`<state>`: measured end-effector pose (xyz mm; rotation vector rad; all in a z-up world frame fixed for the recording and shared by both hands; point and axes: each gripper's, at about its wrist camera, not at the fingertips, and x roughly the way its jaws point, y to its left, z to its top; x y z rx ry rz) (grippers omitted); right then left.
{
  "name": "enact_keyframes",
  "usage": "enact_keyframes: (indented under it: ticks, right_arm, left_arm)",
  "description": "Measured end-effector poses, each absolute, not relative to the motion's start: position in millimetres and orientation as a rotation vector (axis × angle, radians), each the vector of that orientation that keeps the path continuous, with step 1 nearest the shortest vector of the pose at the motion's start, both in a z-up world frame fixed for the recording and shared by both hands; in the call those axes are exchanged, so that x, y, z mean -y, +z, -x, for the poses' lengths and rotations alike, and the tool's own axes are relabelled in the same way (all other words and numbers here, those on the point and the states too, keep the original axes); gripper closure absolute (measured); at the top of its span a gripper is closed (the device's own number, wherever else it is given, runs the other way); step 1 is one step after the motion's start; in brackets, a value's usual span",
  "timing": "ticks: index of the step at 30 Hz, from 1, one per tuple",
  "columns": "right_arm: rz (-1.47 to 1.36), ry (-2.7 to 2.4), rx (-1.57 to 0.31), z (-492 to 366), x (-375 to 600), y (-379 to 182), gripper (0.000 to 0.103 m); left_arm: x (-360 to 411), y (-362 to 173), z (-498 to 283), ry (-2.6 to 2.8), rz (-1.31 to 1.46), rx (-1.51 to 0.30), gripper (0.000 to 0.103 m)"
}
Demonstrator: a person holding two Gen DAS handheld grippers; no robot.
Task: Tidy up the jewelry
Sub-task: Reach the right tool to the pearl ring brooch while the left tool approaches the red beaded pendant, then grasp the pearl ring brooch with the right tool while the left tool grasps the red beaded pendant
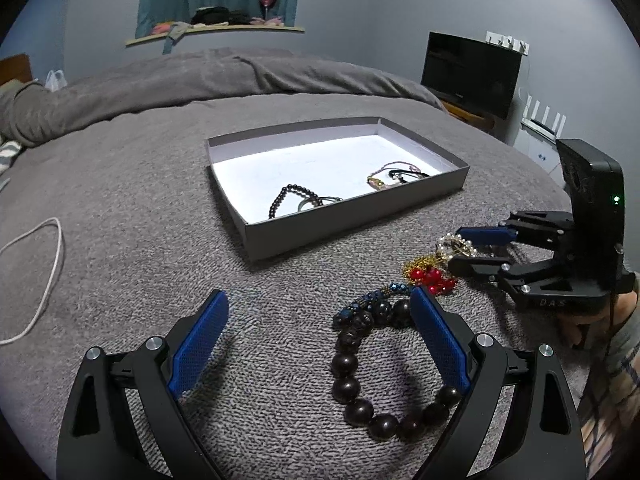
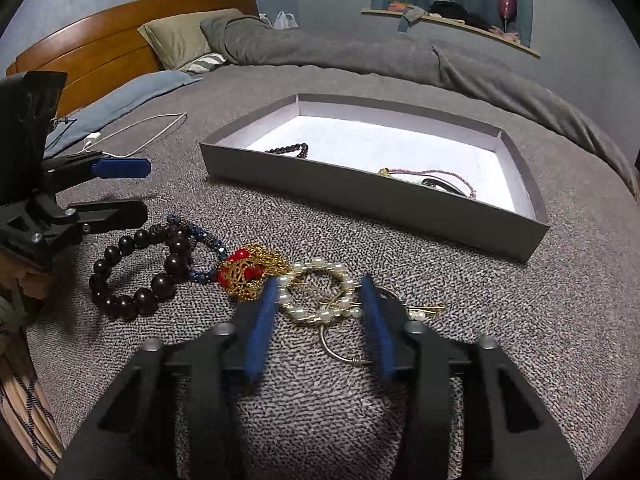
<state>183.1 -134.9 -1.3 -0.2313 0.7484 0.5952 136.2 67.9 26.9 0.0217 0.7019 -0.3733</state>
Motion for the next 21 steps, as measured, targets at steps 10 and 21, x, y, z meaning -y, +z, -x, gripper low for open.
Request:
enact_keyframes:
  ticks: [10,21]
  right_arm:
    - [0.061,0.569,-0.660,-186,177,22,0.063]
    - [-0.005,0.456,-0.667,-195,221,25,0.063]
  left_arm:
    - [-37,35,-135,-0.455,-0.046,-0.673,0.011]
    - [15,25,-144,-0.550,-0.146,-0.705,0.047]
